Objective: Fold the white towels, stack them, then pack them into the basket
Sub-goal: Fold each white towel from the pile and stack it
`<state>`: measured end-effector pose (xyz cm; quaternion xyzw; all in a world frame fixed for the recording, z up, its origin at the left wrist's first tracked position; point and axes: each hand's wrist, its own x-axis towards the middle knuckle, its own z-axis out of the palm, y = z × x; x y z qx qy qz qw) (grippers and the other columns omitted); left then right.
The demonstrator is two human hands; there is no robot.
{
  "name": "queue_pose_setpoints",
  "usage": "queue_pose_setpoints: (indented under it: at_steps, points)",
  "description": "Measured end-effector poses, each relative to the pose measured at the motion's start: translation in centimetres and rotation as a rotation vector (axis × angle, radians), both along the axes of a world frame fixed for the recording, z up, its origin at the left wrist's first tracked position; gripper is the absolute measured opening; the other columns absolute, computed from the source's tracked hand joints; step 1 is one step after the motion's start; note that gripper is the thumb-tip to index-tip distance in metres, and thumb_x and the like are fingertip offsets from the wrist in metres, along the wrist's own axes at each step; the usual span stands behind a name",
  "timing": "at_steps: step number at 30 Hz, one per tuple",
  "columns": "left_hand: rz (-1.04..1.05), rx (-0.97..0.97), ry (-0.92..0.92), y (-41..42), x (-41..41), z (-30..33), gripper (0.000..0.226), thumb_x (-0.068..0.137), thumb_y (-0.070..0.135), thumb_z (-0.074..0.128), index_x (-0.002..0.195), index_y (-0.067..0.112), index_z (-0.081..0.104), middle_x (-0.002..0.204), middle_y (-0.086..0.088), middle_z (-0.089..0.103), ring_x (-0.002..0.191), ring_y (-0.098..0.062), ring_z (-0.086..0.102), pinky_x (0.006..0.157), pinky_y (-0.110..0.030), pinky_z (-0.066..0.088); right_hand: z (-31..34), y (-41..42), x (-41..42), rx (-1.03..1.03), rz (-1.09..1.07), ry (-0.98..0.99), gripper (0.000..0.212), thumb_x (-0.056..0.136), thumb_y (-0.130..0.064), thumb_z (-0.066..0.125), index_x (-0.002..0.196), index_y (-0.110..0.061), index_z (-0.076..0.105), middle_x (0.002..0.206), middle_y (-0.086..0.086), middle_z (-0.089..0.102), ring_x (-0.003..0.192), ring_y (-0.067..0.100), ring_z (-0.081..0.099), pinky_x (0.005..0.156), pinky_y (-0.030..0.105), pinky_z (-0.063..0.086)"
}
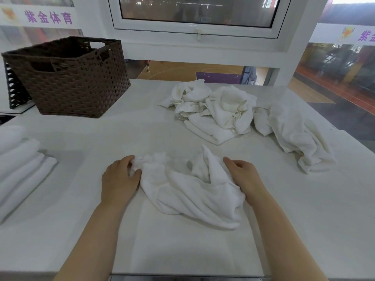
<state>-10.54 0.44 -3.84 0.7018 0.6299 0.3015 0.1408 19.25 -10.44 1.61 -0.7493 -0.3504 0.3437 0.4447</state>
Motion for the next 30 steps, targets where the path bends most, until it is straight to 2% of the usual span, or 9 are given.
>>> queue_pose_setpoints:
  at_steps: [4,6,9,12,15,18,22,26,30]
  points:
    - [-0.027,0.052,-0.024,-0.1,-0.1,0.0,0.011,0.091,0.033,0.062,0.092,0.024,0.069,0.086,0.006,0.065,0.086,-0.020,0.061,0.074,-0.033,0.043,1.9,1.0,0.1,-0.030,0.105,0.004,0.021,0.084,-0.019,0.072,0.104,-0.015,0.074,0.103,0.001,0.072,0.088,0.012,0.066,0.073,0.024,0.052]
    - [-0.014,0.047,-0.113,-0.2,0.0,0.2,0.009,0.093,0.029,0.059,0.088,0.023,0.065,0.082,0.006,0.064,0.082,-0.019,0.060,0.068,-0.030,0.042,2.7,1.8,0.0,0.111,0.001,-0.065,0.030,0.081,-0.004,0.065,0.102,-0.024,0.074,0.103,-0.005,0.071,0.096,0.014,0.066,0.083,0.028,0.054]
    - [0.016,0.068,-0.372,-0.8,0.3,1.1,0.009,0.096,0.019,0.054,0.093,0.022,0.062,0.095,0.006,0.066,0.088,-0.014,0.059,0.070,-0.023,0.040,5.0,2.0,-0.7,0.568,-0.307,-0.340,0.024,0.089,-0.008,0.057,0.103,-0.021,0.072,0.098,-0.009,0.070,0.092,0.000,0.062,0.086,0.015,0.047]
    - [-0.039,0.149,-0.491,-1.2,0.7,1.8,0.009,0.098,0.015,0.055,0.100,0.020,0.062,0.122,0.010,0.061,0.111,-0.009,0.055,0.087,-0.019,0.039,6.3,1.9,-1.9,0.860,-0.269,-0.438,0.020,0.094,-0.006,0.054,0.100,-0.020,0.067,0.093,-0.018,0.065,0.088,-0.009,0.057,0.081,0.009,0.041]
    - [-0.166,0.171,-0.553,-2.0,1.3,2.1,0.012,0.096,0.008,0.056,0.099,0.017,0.063,0.137,0.013,0.055,0.127,0.000,0.048,0.100,-0.016,0.038,5.8,2.0,-4.0,0.694,-0.009,-0.411,0.021,0.093,-0.005,0.055,0.097,-0.021,0.067,0.089,-0.023,0.064,0.083,-0.014,0.056,0.074,0.002,0.037]
    - [-0.312,0.121,-0.648,-3.4,2.4,3.0,0.015,0.094,0.002,0.059,0.090,0.017,0.061,0.137,0.018,0.053,0.126,0.008,0.048,0.092,-0.005,0.038,3.7,2.2,-6.5,0.532,0.171,-0.376,0.018,0.094,-0.004,0.052,0.098,-0.018,0.062,0.087,-0.016,0.064,0.079,-0.011,0.056,0.069,0.003,0.036]
    - [-0.523,0.094,-0.612,-3.8,2.9,2.4,0.006,0.085,0.014,0.060,0.090,0.015,0.063,0.128,0.017,0.058,0.116,-0.008,0.057,0.083,-0.018,0.046,1.2,2.5,-9.5,0.302,0.370,-0.320,0.021,0.092,-0.024,0.056,0.111,-0.026,0.048,0.098,-0.011,0.062,0.087,0.001,0.058,0.075,0.022,0.045]
    - [-0.525,0.031,-0.654,-3.9,2.9,2.4,0.015,0.090,0.010,0.050,0.097,0.013,0.062,0.118,0.005,0.064,0.106,-0.021,0.061,0.086,-0.034,0.050,0.7,3.2,-10.5,0.228,0.314,-0.342,0.035,0.092,-0.043,0.059,0.124,-0.033,0.048,0.100,-0.014,0.062,0.091,0.007,0.059,0.076,0.026,0.046]
    - [-0.478,0.053,-0.643,-3.8,3.1,2.6,0.026,0.096,0.010,0.042,0.100,0.020,0.065,0.106,0.006,0.067,0.100,-0.017,0.063,0.082,-0.029,0.051,-0.4,3.8,-10.5,0.309,0.229,-0.372,0.019,0.097,-0.041,0.054,0.111,-0.029,0.062,0.093,-0.014,0.068,0.084,0.004,0.059,0.068,0.019,0.039]
